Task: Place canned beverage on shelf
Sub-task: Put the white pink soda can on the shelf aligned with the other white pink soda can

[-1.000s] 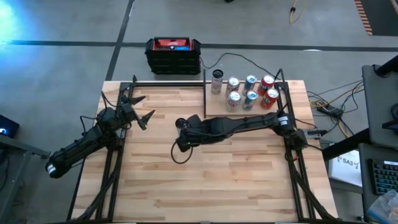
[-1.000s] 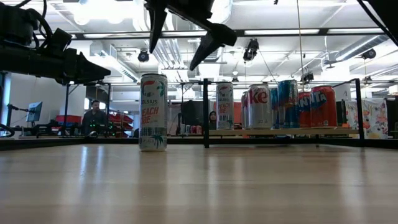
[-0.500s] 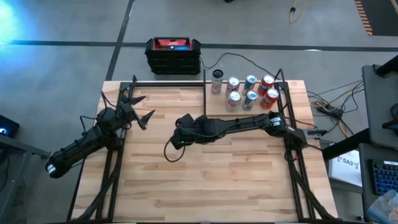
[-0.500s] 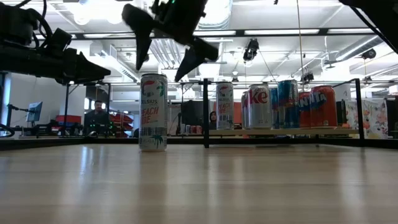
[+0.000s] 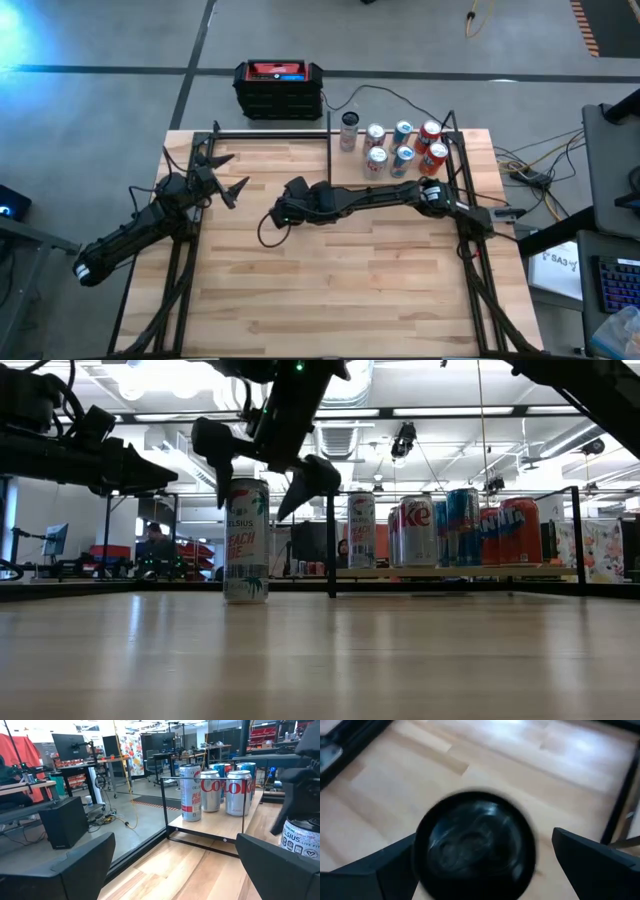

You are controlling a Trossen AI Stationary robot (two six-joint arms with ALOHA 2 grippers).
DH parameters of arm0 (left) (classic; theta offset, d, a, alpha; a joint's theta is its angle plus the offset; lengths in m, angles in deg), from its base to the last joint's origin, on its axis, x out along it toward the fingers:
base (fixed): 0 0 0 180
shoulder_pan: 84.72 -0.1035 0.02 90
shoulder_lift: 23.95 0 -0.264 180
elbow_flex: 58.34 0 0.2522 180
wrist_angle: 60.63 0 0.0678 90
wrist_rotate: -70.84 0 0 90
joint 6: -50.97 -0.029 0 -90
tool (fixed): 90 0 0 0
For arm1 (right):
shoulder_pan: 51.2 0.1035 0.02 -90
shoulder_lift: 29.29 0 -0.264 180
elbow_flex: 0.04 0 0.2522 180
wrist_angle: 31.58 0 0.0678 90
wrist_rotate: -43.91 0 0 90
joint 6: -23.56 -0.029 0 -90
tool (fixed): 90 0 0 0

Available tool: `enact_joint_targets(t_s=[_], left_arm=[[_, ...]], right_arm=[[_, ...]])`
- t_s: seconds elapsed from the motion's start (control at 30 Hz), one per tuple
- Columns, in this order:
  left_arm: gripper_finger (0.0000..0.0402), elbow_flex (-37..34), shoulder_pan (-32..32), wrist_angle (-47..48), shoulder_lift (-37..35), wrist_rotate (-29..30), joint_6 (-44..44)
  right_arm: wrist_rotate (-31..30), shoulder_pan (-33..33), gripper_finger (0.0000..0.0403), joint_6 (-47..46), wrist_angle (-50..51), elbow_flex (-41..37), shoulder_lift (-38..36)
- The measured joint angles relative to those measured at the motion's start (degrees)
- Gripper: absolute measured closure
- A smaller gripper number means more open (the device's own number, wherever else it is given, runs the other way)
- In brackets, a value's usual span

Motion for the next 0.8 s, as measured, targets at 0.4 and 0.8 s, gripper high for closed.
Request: enact_joint_targets(t_s=[0.4, 0.8], left_arm=[[0.0003, 0.00, 0.00, -0.02, 0.01, 0.01, -0.02], [0.0003, 0.01, 0.01, -0.02, -0.01, 0.02, 0.00]], right_arm=[[-9.13, 0.65, 0.0003, -0.09, -0.31, 0.00, 0.22], [-13.10, 3.51, 0.0003, -14.50, 2.59, 0.00, 0.20]])
